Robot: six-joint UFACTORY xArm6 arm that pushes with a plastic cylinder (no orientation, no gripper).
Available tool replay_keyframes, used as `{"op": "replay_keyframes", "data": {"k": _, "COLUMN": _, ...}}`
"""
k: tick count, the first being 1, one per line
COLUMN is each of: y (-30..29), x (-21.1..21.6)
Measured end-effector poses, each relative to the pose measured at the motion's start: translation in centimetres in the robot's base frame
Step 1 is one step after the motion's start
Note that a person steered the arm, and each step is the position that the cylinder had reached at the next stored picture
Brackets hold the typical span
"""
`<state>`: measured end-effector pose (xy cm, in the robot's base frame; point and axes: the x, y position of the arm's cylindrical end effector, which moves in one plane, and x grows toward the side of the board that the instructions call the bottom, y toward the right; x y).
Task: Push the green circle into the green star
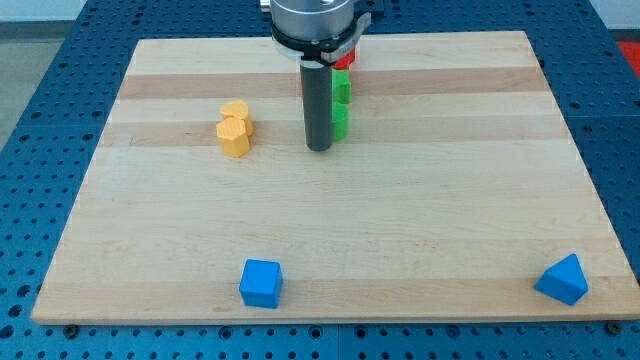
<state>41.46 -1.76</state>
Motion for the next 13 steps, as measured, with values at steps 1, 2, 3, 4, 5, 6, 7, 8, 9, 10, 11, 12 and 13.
{"op": "replay_keyframes", "data": {"k": 1, "y": 0.7, "x": 0.7}}
{"op": "replay_keyframes", "data": {"k": 2, "y": 1.8, "x": -0.6}}
{"op": "replay_keyframes", "data": {"k": 3, "y": 1.8, "x": -1.8}}
{"op": "replay_keyframes", "data": {"k": 4, "y": 1.8, "x": -2.3}}
{"op": "replay_keyframes", "data": {"k": 5, "y": 1.8, "x": -3.2}}
{"op": "replay_keyframes", "data": {"k": 6, "y": 1.8, "x": -3.2}}
{"op": "replay_keyframes", "data": {"k": 7, "y": 1.8, "x": -2.6}}
{"op": "replay_keyframes", "data": {"k": 8, "y": 1.8, "x": -0.6}}
{"op": "replay_keyframes", "data": {"k": 9, "y": 1.8, "x": 0.2}}
{"op": "replay_keyframes", "data": {"k": 10, "y": 3.0, "x": 0.5}}
{"op": "replay_keyframes", "data": {"k": 11, "y": 5.0, "x": 2.5}}
{"op": "replay_keyframes", "data": {"k": 12, "y": 6.6, "x": 5.7}}
{"op": "replay_keyframes", "data": {"k": 13, "y": 6.6, "x": 9.5}}
